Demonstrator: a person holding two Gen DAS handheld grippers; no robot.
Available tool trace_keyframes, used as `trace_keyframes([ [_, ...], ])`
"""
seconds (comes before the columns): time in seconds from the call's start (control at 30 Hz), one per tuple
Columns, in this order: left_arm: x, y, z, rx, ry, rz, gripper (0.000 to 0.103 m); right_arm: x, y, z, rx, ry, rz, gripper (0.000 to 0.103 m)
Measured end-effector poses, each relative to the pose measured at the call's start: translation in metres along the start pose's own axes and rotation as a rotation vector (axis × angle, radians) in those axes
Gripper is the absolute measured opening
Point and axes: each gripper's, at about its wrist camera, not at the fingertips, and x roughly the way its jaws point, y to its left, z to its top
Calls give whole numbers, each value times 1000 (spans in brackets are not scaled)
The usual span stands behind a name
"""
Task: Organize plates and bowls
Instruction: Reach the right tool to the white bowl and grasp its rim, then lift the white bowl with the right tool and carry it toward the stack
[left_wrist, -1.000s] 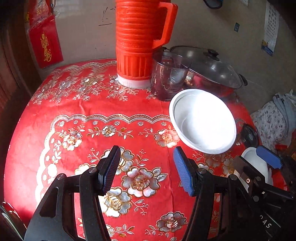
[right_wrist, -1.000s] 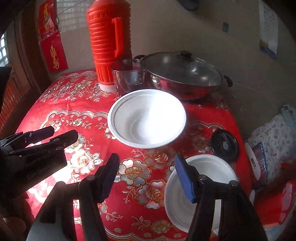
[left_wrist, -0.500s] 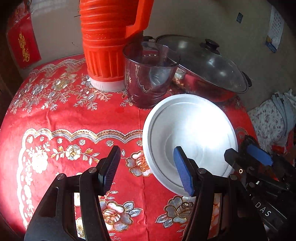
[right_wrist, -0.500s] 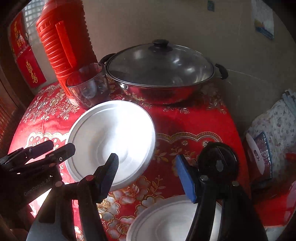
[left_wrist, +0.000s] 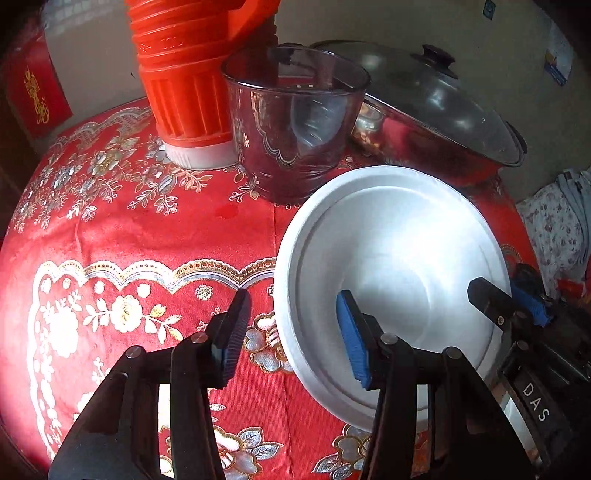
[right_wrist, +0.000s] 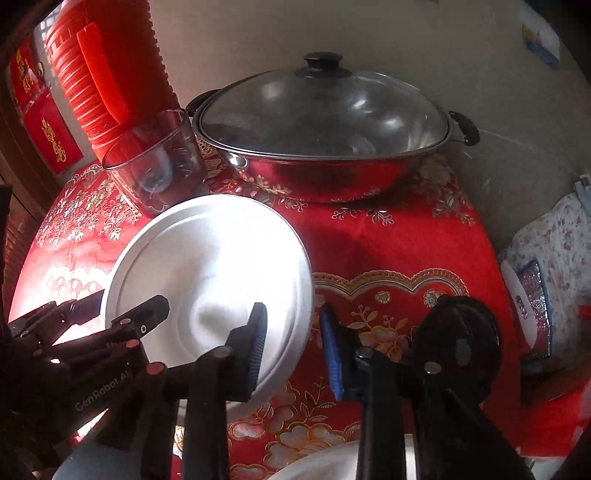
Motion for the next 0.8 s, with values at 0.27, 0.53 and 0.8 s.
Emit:
trace_keyframes([
  [0.27, -8, 2, -13, 17, 8, 7, 19, -11, 9, -9, -30, -20, 10, 15],
  [0.53, -43, 19, -42, -1, -21, 9, 19, -28, 25, -32, -54, -24, 36, 15],
  [0.8, -76, 45, -79, -35, -46, 11, 18, -58, 53, -62, -105, -49, 53, 16],
])
